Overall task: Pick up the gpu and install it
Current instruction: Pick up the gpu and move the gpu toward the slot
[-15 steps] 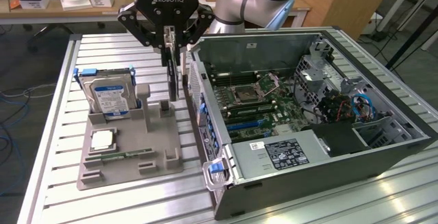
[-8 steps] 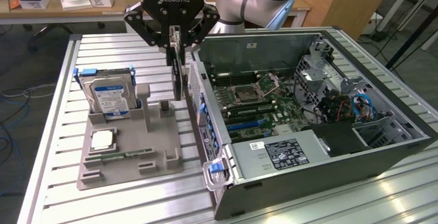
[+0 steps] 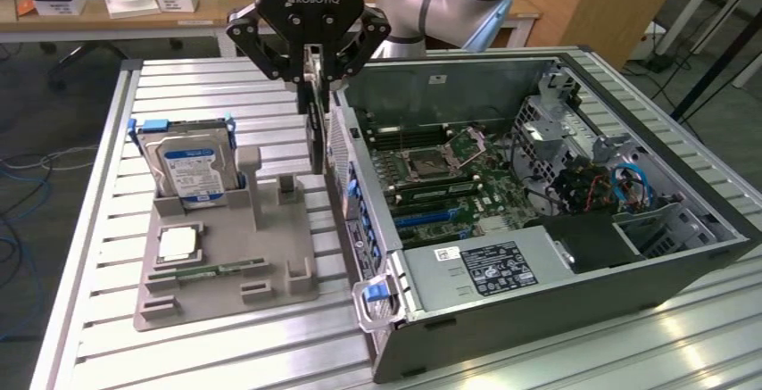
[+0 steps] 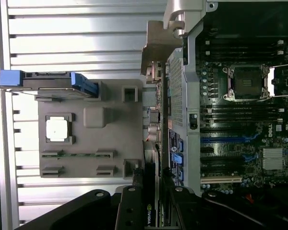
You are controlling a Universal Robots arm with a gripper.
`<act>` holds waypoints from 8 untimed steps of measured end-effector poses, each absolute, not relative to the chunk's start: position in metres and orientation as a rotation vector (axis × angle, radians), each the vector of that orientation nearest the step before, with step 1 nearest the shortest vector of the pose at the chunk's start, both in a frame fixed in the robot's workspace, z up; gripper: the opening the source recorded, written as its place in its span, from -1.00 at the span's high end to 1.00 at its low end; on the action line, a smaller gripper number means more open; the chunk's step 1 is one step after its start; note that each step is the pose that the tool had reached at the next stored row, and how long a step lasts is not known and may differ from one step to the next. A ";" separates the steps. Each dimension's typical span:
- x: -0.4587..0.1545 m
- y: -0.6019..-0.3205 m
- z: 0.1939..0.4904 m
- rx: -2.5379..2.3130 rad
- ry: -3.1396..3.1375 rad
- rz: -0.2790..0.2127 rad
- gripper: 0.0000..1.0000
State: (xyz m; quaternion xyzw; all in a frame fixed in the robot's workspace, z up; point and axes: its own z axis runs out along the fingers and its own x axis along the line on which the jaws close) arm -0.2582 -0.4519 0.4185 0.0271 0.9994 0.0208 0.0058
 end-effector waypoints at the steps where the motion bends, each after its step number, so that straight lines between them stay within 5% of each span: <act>1: -0.258 -0.452 0.418 0.085 3.128 0.065 0.48; 8: -0.254 -0.452 0.418 0.085 3.128 0.065 0.48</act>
